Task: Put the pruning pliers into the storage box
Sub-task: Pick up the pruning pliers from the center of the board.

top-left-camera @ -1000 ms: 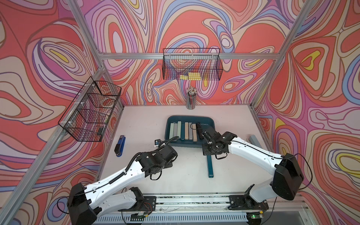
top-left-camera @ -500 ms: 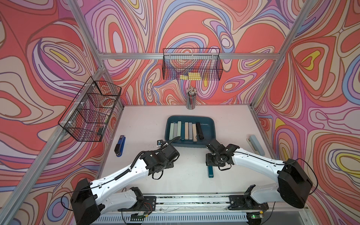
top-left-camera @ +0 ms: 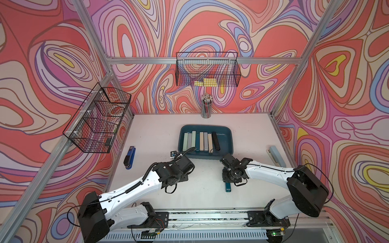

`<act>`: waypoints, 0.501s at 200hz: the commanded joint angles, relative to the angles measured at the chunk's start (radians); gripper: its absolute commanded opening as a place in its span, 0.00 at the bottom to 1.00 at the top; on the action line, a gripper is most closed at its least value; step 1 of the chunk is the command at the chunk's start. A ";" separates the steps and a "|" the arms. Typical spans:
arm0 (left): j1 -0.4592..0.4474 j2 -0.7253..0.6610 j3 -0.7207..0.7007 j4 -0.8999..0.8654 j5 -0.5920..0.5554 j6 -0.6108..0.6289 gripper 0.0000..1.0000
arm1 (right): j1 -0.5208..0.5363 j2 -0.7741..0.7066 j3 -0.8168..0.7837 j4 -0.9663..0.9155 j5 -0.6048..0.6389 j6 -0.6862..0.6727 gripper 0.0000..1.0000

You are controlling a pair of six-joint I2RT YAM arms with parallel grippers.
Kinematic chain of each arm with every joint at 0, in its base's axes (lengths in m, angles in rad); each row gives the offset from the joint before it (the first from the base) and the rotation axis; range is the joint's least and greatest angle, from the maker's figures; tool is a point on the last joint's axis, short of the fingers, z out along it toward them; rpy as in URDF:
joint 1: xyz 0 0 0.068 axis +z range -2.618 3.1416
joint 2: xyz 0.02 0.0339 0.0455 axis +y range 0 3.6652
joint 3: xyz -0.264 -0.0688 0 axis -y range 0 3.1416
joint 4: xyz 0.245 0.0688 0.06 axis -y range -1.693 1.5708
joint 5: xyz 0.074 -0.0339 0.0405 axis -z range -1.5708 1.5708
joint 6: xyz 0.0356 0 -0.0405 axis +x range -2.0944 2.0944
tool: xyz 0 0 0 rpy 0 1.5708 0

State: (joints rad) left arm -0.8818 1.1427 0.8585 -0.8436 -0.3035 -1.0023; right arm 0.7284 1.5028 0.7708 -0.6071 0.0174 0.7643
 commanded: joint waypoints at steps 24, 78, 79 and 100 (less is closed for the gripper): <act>0.007 0.001 0.010 -0.008 -0.009 -0.010 0.63 | 0.008 0.032 -0.007 0.030 -0.010 -0.001 0.36; 0.007 -0.006 0.010 -0.005 -0.020 -0.009 0.63 | 0.011 0.017 0.048 -0.032 0.006 -0.020 0.24; 0.007 -0.006 0.009 -0.004 -0.020 -0.009 0.63 | 0.011 0.017 0.049 -0.035 0.007 -0.020 0.24; 0.008 -0.006 0.005 -0.005 -0.020 -0.010 0.63 | 0.012 -0.009 0.091 -0.087 0.023 -0.024 0.22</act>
State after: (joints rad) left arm -0.8818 1.1423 0.8585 -0.8429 -0.3042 -1.0023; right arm 0.7311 1.5162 0.8036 -0.6346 0.0151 0.7532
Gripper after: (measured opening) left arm 0.629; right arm 0.309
